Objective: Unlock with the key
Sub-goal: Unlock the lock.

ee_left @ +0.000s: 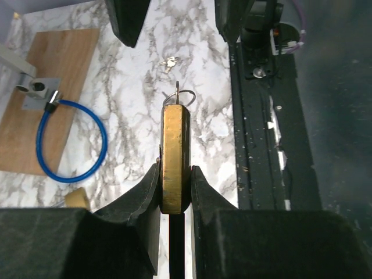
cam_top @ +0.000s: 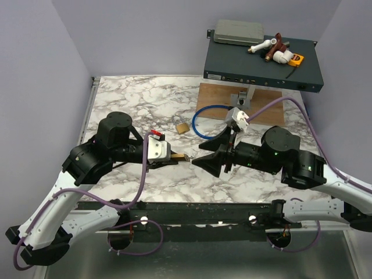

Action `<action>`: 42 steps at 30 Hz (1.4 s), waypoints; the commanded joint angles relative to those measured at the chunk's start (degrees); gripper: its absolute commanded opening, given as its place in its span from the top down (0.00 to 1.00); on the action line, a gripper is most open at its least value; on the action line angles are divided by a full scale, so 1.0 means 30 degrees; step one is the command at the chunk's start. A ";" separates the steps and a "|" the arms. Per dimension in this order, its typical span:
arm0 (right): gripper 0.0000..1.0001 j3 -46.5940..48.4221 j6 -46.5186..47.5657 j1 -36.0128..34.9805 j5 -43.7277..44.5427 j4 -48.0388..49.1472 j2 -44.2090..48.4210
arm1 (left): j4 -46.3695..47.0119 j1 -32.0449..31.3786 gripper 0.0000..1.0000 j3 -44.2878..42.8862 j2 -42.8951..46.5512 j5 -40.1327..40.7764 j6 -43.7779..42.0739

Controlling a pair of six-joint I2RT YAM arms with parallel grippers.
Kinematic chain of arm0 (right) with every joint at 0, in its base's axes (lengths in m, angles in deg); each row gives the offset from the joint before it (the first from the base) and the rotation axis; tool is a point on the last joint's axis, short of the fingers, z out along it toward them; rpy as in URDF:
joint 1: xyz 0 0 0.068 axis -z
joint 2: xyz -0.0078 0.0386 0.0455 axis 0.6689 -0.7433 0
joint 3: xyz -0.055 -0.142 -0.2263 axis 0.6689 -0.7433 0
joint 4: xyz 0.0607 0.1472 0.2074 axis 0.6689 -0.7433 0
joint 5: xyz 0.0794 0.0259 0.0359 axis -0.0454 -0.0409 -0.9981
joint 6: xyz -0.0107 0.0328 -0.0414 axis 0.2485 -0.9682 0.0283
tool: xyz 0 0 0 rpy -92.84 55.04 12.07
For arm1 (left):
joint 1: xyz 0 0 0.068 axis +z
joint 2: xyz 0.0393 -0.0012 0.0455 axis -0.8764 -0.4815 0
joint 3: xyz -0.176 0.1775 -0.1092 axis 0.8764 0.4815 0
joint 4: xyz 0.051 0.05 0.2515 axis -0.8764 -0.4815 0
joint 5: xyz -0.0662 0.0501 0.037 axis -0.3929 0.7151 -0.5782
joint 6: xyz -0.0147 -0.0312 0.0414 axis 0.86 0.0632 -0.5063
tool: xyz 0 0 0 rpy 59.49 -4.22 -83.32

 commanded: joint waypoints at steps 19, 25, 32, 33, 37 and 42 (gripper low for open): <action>0.82 0.0520 0.3824 -0.0015 -0.4003 0.1816 -0.2285 | -0.0510 -0.0004 1.00 -0.2327 -0.1213 -0.4647 0.2165; 0.99 -0.0024 0.2746 -0.0016 -0.1714 0.2468 -0.2261 | -0.1473 0.0032 0.75 -0.2454 -0.1323 -0.3898 0.1226; 0.99 -0.0774 0.2203 -0.0040 -0.0835 0.2471 -0.1796 | -0.4228 0.0975 0.18 -0.3653 -0.1729 -0.3245 0.0490; 0.99 -0.0826 0.2107 -0.0017 -0.0465 0.2446 -0.1779 | -0.4513 0.1274 0.17 -0.3602 -0.1594 -0.3271 0.0130; 0.99 -0.0854 0.1908 0.0039 -0.0029 0.2405 -0.1757 | -0.5524 0.2845 0.17 -0.1961 -0.0818 -0.2545 -0.2185; 0.99 -0.0751 0.1752 0.0079 -0.0049 0.2723 -0.2143 | -0.4250 0.4291 0.17 0.1321 0.0266 -0.1181 -0.3886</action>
